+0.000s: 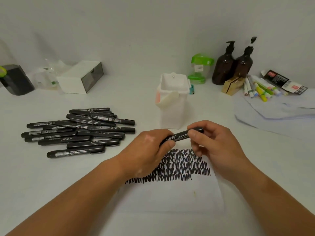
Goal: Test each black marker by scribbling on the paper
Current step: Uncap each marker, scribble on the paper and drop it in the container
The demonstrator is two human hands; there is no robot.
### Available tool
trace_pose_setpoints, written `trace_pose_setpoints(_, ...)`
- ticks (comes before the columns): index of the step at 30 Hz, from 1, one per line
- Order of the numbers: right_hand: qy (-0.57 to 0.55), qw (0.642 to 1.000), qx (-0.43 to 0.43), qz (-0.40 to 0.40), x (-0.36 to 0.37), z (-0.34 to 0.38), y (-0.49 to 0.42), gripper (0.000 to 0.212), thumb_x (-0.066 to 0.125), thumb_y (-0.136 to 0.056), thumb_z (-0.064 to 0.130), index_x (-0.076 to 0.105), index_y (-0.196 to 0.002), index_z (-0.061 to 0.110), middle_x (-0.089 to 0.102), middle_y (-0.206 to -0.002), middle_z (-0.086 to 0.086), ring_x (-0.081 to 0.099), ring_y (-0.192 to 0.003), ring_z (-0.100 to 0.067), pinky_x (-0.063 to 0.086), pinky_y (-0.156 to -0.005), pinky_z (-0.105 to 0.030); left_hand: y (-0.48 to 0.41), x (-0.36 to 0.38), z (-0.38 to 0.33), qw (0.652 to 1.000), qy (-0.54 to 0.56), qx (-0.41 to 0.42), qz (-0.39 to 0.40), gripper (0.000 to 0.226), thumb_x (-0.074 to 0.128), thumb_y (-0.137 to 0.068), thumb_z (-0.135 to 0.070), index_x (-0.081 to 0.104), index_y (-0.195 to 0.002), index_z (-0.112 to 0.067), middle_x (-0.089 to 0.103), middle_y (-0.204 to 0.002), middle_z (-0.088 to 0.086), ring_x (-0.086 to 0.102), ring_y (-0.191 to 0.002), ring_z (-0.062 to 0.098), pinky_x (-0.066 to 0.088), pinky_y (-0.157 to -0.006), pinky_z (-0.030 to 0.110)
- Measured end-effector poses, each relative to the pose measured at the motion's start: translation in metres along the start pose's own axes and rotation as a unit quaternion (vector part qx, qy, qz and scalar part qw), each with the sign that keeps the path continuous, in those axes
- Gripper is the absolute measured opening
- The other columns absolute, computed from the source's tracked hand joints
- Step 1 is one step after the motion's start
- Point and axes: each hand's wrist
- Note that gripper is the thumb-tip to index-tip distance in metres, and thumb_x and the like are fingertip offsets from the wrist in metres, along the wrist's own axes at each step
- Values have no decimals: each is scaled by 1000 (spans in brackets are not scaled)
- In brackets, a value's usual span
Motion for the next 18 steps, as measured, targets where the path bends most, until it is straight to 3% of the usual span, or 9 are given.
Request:
trace_pose_setpoints(3, -49, 998, 15, 37, 7, -4, 3, 30, 80, -73, 37, 75, -99, 23, 64, -66, -4, 59, -59, -19, 49, -53, -28, 5, 4, -2, 1000, 1, 4, -15, 28, 40, -104, -38, 56, -103, -16, 46, -63, -12, 46, -58, 11, 30, -53, 17)
trace_pose_setpoints(9, -46, 997, 5, 64, 18, -8, 11, 22, 77, -78, 37, 72, -96, 26, 65, -65, -3, 61, -60, -20, 50, -55, -30, 10, 6, -15, 999, 23, 15, -28, 36, 39, -102, -45, 62, -105, -18, 44, -57, -10, 42, -49, 12, 31, -50, 21)
trace_pose_setpoints(18, -82, 990, -23, 110, 16, -4, 17, 15, 74, -82, 30, 71, -95, 23, 64, -67, -2, 61, -62, -17, 53, -58, -28, 14, 1, -22, 996, 62, 33, -52, 28, 52, -100, -41, 67, -107, -19, 42, -53, -23, 42, -48, -1, 25, -51, 6)
Point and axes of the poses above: each hand's wrist, its own y-axis away from the middle knuckle, its own x-axis out of the palm, z = x × y
